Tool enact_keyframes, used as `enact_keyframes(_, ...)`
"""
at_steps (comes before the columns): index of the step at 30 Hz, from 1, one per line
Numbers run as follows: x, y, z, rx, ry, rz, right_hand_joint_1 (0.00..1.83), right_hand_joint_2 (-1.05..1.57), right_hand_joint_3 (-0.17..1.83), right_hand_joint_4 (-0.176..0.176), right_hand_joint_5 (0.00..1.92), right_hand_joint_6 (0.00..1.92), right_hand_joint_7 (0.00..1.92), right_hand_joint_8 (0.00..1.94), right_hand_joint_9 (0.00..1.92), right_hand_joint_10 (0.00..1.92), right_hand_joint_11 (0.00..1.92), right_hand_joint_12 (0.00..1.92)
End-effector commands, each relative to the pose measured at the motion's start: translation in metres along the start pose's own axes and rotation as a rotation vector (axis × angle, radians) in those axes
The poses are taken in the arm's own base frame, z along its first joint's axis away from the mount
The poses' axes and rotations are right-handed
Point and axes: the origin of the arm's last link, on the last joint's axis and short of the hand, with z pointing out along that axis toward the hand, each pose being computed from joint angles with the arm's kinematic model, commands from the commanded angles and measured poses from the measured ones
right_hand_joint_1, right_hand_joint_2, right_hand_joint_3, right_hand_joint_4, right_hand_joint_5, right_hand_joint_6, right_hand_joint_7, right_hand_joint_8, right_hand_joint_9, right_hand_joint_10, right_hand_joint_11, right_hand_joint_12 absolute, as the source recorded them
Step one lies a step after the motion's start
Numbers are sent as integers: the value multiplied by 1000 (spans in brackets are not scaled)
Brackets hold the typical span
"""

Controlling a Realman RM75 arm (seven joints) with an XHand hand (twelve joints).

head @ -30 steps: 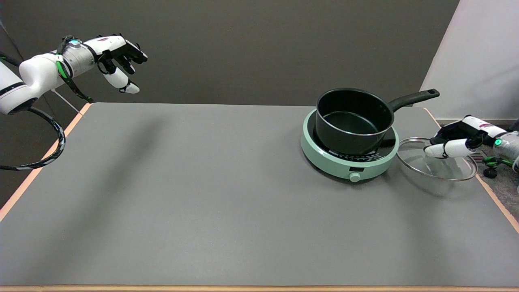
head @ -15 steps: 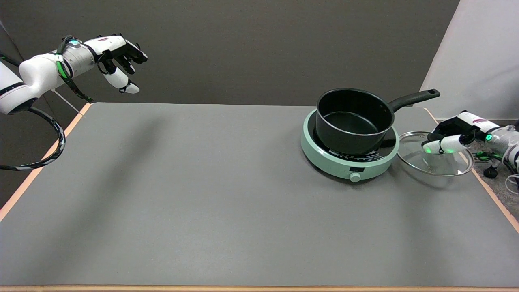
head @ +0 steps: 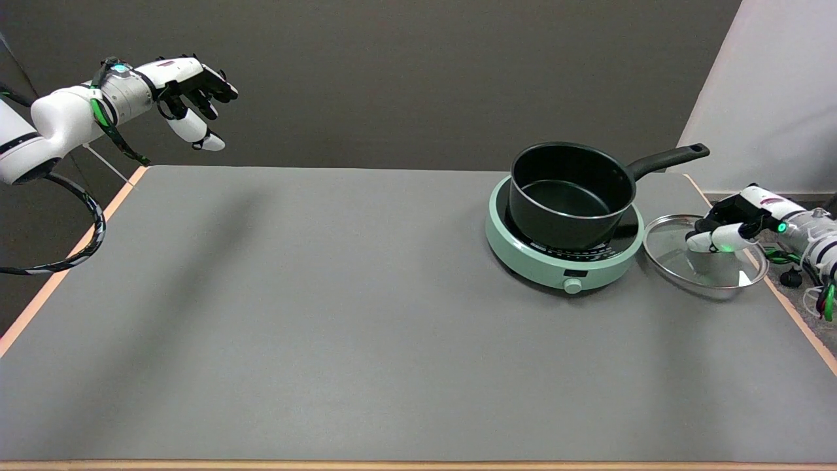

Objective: Place the pot lid onto the table.

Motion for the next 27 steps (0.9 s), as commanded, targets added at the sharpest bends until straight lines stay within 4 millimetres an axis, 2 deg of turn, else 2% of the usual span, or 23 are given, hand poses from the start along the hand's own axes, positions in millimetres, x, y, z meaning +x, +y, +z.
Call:
enact_keyframes(1,-3,7,3,-59,39,-34,1233,1195,18,-176,738,1136,899,1411,773,1780,305,1827)
enact_keyframes(15,-2,7,5,-75,60,-6,1233,1194,20,-176,739,1135,900,1407,772,1786,311,1830)
enact_keyframes(27,-7,-17,14,-25,55,7,1233,1195,19,-176,738,1135,899,1408,772,1781,314,1832)
